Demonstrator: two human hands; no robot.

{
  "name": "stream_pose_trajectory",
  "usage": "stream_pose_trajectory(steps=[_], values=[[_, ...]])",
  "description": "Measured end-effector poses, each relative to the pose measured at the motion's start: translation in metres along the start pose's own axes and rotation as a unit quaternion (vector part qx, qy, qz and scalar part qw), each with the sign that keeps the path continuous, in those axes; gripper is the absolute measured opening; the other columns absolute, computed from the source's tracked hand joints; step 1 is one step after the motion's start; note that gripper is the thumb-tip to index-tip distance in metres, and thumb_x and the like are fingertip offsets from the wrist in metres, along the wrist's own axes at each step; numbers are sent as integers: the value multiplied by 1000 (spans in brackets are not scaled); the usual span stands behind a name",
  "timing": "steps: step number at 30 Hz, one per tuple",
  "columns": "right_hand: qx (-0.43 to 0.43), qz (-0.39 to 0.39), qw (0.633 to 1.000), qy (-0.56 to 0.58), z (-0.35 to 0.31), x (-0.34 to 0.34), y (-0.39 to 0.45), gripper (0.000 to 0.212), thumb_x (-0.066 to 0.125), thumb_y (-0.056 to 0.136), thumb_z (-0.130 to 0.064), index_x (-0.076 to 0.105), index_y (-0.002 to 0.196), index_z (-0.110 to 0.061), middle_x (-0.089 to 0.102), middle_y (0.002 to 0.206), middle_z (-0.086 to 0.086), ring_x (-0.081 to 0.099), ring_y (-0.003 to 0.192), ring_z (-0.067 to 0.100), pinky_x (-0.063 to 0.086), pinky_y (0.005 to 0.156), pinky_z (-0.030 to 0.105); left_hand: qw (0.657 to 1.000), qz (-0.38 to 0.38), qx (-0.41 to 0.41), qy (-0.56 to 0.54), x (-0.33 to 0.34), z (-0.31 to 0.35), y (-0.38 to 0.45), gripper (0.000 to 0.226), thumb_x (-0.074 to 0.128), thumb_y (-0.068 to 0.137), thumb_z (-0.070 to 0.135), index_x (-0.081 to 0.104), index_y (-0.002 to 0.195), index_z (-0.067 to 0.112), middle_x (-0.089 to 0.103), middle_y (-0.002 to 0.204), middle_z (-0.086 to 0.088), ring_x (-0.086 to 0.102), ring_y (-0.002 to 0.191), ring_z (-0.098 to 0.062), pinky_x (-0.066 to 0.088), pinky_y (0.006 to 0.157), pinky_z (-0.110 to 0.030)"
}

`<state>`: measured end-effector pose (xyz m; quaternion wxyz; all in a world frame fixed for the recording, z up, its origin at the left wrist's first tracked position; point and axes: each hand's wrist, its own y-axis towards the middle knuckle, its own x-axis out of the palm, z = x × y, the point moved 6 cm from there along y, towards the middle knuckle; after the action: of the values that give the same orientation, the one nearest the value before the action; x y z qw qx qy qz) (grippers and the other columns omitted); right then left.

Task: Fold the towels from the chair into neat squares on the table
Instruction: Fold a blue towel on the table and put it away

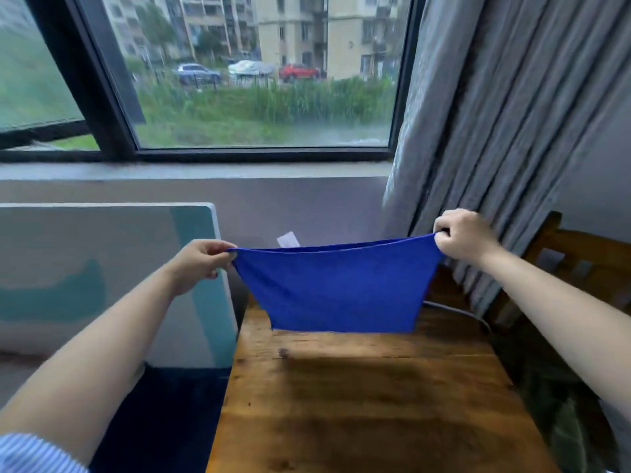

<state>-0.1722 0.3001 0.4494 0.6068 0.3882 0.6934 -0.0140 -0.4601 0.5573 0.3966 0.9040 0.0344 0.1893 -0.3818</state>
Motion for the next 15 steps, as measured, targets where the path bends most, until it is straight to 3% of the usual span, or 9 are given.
stream_pose_trajectory(steps=[3, 5, 8, 12, 15], values=[[33, 69, 996, 46, 1, -6, -7, 37, 33, 61, -11, 63, 65, 11, 62, 73, 30, 58, 79, 39, 41, 66, 33, 993, 109, 37, -18, 4, 4, -3, 14, 46, 94, -1, 58, 93, 7, 60, 41, 12, 54, 40, 8, 31, 37, -2], [66, 26, 997, 31, -2, 0, -11, 32, 37, 69, -8, 65, 72, 9, 63, 83, 28, 58, 84, 38, 37, 65, 31, 984, 164, 69, -24, 8, 10, -3, 16, 45, 93, -3, 56, 100, 6, 59, 55, 4, 54, 40, 9, 35, 39, -1], [118, -79, 990, 12, 9, 16, -25, 20, 46, 75, 3, 66, 76, 2, 64, 95, 24, 57, 92, 37, 31, 64, 27, 989, 118, 60, 60, 27, 2, 0, 19, 46, 91, -7, 60, 102, 1, 55, 70, -3, 53, 39, 9, 38, 43, -1], [125, -60, 990, 16, 23, 14, -31, 17, 37, 70, -12, 51, 62, -9, 63, 84, 21, 55, 82, 34, 32, 63, 27, 988, 111, 44, 100, 33, -8, 5, 18, 44, 92, -7, 58, 90, 3, 55, 66, -5, 54, 35, 7, 39, 39, -2], [147, -91, 985, 17, 31, 20, -34, 17, 42, 76, -3, 52, 63, -6, 54, 73, 17, 46, 74, 27, 31, 61, 27, 988, 107, 25, 108, 36, -12, 14, 26, 44, 93, -4, 58, 74, 8, 57, 64, -4, 56, 33, 4, 46, 41, -8]])
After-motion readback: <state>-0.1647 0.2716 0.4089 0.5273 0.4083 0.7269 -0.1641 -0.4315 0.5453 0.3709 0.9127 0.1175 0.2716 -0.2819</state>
